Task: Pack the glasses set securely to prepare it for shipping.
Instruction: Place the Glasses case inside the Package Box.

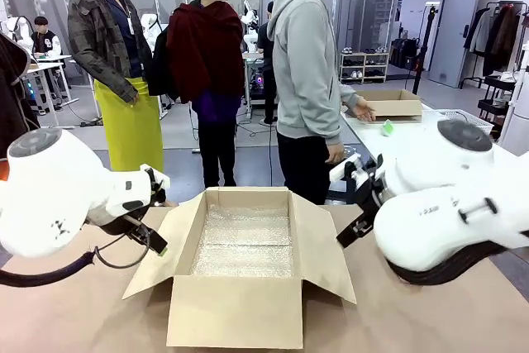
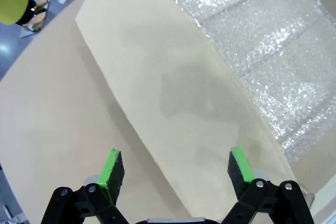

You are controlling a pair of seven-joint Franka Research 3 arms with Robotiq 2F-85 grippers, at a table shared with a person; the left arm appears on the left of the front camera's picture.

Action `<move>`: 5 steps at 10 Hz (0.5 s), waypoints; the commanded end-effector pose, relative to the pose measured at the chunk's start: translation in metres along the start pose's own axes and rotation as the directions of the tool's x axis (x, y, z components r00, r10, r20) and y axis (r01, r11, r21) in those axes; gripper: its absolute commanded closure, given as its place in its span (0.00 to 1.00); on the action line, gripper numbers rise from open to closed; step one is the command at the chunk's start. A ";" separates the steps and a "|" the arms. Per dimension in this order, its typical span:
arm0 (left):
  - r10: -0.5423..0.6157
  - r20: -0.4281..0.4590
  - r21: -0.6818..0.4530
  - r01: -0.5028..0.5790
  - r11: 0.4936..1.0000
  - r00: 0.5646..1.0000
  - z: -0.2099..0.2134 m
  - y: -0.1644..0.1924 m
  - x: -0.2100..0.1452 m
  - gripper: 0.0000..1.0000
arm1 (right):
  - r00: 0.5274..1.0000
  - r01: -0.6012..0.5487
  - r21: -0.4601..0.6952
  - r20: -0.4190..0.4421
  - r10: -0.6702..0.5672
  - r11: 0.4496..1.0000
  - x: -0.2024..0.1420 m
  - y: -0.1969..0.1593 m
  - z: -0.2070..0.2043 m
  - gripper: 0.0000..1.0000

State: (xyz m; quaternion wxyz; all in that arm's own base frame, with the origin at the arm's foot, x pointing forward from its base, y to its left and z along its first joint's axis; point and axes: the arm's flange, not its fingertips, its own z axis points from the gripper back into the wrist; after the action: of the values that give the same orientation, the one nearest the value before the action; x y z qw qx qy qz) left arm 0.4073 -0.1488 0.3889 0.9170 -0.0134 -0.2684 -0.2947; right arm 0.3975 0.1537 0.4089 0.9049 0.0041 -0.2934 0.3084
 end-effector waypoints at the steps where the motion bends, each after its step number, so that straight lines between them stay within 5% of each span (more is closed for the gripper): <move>1: -0.019 -0.024 -0.069 0.018 0.997 1.000 0.047 0.027 0.012 0.00 | 0.997 0.050 -0.036 -0.063 -0.052 0.998 0.011 -0.019 0.036 0.00; 5: 0.030 0.128 -0.269 0.006 0.963 0.991 0.139 0.057 0.016 0.00 | 0.960 0.228 -0.090 -0.148 -0.239 0.969 0.024 -0.064 0.040 0.00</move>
State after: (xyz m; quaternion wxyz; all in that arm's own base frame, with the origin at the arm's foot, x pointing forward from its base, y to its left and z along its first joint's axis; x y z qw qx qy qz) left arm 0.3900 -0.1014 0.5155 0.8982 -0.1200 -0.2913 -0.3065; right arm 0.4188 0.1005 0.4682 0.9456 -0.0174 -0.2384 0.2205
